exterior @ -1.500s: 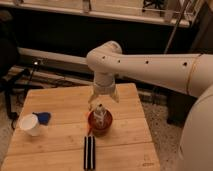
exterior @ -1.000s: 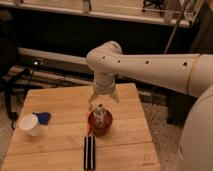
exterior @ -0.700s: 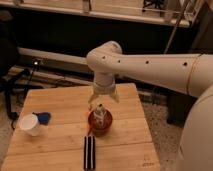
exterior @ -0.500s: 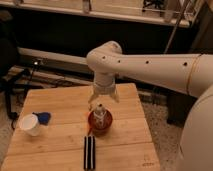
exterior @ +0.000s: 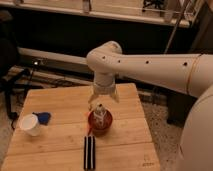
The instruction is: Drag the pepper across the table
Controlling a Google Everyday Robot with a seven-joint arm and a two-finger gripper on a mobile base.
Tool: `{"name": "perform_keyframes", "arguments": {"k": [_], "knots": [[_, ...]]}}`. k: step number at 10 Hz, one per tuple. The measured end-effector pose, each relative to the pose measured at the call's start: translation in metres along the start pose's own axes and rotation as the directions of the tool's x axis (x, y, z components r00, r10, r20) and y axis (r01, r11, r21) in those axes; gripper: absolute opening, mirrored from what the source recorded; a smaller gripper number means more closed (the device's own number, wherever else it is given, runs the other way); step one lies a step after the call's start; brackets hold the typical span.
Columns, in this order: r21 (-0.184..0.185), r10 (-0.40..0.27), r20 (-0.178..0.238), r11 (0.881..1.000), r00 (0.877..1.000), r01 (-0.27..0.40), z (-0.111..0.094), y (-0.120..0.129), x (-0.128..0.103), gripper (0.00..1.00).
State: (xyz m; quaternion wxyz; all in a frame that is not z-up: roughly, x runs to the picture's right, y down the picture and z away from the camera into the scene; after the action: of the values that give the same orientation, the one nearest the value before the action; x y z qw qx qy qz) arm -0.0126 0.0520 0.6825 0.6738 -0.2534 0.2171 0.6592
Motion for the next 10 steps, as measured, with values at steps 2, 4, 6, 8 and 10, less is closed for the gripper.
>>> {"name": "perform_keyframes", "arguments": {"k": [2,4,6,8,10], "knots": [[0.0,0.0,0.0,1.0,1.0,0.0,0.0,0.0,0.0,0.8],[0.0,0.0,0.0,1.0,1.0,0.0,0.0,0.0,0.0,0.8],[0.0,0.0,0.0,1.0,1.0,0.0,0.0,0.0,0.0,0.8],[0.002,-0.004,0.003,1.0,1.0,0.004,-0.001,0.001,-0.003,0.8],[0.016,-0.064,0.033,0.998,0.997,0.064,-0.003,0.018,-0.022,0.8]]}}
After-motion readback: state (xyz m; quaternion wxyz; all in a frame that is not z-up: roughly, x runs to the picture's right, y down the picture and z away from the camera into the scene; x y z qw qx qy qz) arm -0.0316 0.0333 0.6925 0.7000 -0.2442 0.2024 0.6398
